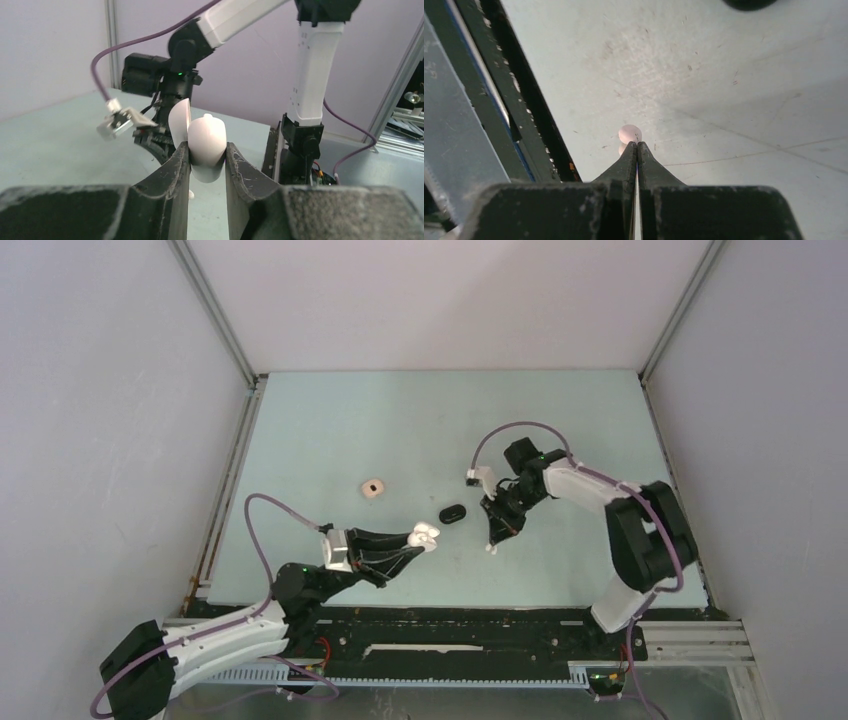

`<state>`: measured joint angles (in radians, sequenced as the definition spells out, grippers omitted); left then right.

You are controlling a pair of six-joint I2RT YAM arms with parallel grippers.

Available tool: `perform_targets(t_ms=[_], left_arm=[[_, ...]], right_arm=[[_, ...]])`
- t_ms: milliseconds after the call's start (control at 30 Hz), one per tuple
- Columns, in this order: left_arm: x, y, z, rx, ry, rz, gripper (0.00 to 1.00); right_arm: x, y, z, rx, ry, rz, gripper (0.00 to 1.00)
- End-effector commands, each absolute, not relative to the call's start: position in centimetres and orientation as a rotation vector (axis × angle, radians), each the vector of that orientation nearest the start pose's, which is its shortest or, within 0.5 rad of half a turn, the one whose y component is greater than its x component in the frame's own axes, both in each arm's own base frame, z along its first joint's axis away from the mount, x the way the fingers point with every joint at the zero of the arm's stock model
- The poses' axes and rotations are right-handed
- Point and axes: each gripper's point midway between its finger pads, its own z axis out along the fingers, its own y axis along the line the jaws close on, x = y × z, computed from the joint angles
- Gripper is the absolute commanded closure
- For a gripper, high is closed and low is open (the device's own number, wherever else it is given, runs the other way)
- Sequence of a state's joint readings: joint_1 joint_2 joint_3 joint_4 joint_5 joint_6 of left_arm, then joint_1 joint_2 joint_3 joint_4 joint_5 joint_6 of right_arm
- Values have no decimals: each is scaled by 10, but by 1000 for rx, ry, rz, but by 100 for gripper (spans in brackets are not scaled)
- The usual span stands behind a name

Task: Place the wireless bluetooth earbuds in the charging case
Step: Place the earbud at the center of the board.

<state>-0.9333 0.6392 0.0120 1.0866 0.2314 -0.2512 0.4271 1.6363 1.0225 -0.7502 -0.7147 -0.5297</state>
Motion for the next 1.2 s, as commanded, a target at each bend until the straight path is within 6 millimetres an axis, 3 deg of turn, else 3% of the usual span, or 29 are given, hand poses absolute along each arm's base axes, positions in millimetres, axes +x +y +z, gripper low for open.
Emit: perform_targets(t_ms=[0,167,267,367,467,567,633,700,867,1167], left_arm=[[117,-247,172,701,1189,-1142,100],[116,-248,174,704,1183,-1148,100],[115,-249,174,710,1185,-1157,100],[113,-250,177,711,1176,-1167,100],[114,-248,187,674,1153,-1185,100],[116,-243,203,604,1112,-1204,100],[116,-242,212,583,1089,-1217,100],[116,-245,218,581,1086,-1232,100],[119,-251,225,521,1109,-1305,100],[118,-270,241,489,1098,-1451,100]], right_arm=[[221,208,32,-1353,2571,907,99],[222,203,-2,-1344,2699,890,95],[230,202,4,-1334,2679,853,77],[239,206,41,-1314,2560,889,68],[236,216,103,-1268,2341,1053,64],[216,227,165,-1306,2047,1199,57],[202,233,192,-1342,1886,1237,48],[193,239,210,-1358,1785,1274,44],[180,256,235,-1368,1630,1435,38],[155,275,252,-1464,1483,1497,39]])
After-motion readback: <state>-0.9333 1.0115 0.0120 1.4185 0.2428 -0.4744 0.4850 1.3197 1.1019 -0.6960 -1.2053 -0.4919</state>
